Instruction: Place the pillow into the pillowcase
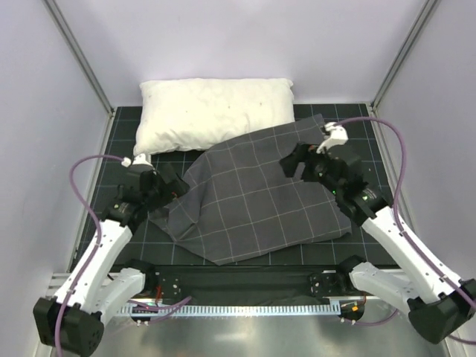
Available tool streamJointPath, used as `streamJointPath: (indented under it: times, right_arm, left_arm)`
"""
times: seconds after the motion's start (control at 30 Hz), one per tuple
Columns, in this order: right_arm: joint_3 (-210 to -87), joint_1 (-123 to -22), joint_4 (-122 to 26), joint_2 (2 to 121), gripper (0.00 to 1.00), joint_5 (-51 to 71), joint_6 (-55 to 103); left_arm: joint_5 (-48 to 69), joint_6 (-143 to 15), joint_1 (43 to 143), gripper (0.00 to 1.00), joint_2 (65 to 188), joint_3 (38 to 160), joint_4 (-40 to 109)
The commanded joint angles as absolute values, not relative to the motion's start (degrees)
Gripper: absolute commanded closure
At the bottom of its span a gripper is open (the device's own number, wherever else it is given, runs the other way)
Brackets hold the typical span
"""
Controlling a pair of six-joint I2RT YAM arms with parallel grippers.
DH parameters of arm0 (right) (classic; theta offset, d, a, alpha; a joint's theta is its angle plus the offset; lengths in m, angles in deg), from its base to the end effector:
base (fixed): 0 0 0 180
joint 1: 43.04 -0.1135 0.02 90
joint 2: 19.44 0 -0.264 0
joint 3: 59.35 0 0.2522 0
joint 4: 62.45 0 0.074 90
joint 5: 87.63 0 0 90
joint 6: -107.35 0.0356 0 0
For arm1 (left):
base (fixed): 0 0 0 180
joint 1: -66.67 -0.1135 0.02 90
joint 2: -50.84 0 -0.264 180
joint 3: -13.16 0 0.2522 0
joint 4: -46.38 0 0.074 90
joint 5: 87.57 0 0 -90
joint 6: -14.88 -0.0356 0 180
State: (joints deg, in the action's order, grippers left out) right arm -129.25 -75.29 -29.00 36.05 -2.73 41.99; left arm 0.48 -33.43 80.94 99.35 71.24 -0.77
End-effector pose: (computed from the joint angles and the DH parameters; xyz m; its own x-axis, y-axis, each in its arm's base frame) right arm 0.1862 0.1137 0.3581 -0.4427 0.2117 -0.8713 -0.3035 0.8790 0.3677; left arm 0.1754 -0.0434 0.2864 -0.5878 -0.5364 -0.6056 -0.2287 0.8282 -0.5116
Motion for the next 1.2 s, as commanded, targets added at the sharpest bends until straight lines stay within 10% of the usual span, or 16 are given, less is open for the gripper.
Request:
streamJointPath:
  times: [0.0,0.3,0.43,0.6,0.77,0.87,0.97,1.17]
  right_arm:
    - [-124.28,-65.13,-29.08,34.0,0.05,0.69,47.05]
    - [-108.99,-41.64,-41.46,43.13,0.04,5.46,58.1]
    - [-106.51,-41.2,-44.89,50.16,0.08,2.72,64.98]
    - [-101.16,-45.57,-51.49,51.77,0.58,6.34,69.46]
    - [-94.04,-57.61,-44.48,35.36,0.88,-4.72,77.53]
    - [-93.41,-65.36,-36.06,22.16,0.77,-13.69,79.75]
    - [-96.04,-65.54,-26.03,13.81,0.23,-18.53,78.71]
    - [-101.31,-63.71,-20.21,13.25,0.11,-21.19,72.38]
  left_arm:
    - [7.09,-28.64,81.52,0.0,101.81,68.51,9.04]
    - [3.58,-21.78,83.55,0.0,116.12,62.97,20.91]
    - [-2.29,-19.67,83.55,0.18,123.25,61.82,27.5]
    - [-2.93,-16.94,83.46,0.74,132.65,61.9,35.59]
    - [-1.34,-18.16,83.28,0.99,143.98,68.75,36.49]
    - [0.93,-18.87,83.28,0.99,147.68,72.8,36.04]
    - [2.26,-18.52,83.72,1.0,148.32,73.69,36.13]
    - [-5.38,-19.66,83.55,1.0,139.19,66.15,35.17]
